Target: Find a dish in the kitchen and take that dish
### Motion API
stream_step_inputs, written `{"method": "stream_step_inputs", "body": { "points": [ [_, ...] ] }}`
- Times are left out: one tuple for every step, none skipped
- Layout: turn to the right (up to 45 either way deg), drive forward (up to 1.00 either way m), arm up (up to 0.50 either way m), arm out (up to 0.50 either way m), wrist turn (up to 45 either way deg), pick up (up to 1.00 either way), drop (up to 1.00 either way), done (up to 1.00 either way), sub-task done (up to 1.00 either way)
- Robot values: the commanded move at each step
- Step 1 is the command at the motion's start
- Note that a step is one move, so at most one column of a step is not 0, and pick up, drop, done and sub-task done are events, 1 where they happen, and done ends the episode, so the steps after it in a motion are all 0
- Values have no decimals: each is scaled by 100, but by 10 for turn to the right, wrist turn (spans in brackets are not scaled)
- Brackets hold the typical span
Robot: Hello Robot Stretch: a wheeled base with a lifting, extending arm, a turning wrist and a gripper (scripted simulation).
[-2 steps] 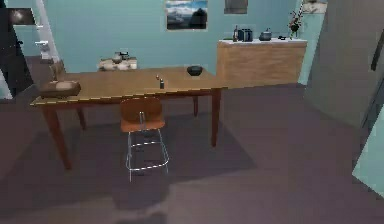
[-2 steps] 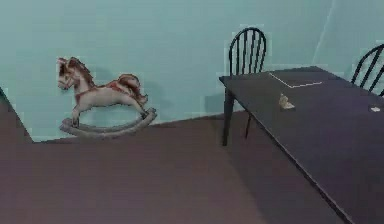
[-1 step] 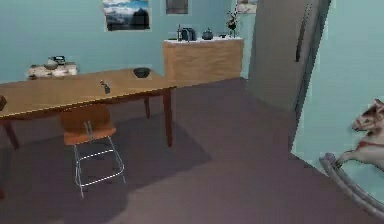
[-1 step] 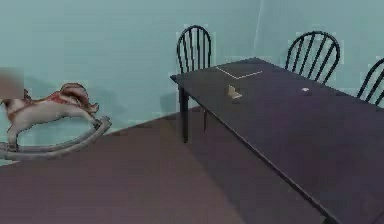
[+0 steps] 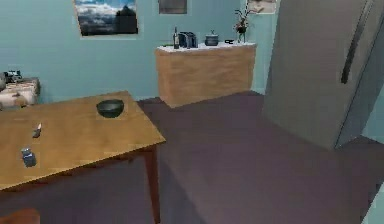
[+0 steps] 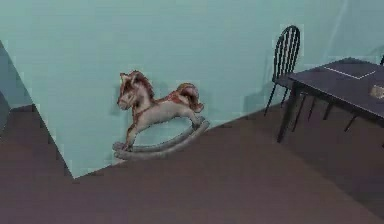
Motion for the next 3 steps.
{"method": "stream_step_inputs", "body": {
  "points": [
    [60, 0, 0, 0, 0, 0, 0, 0, 0],
    [0, 45, 0, 0, 0, 0, 0, 0, 0],
    [-450, 0, 0, 0, 0, 0, 0, 0, 0]
  ]
}}
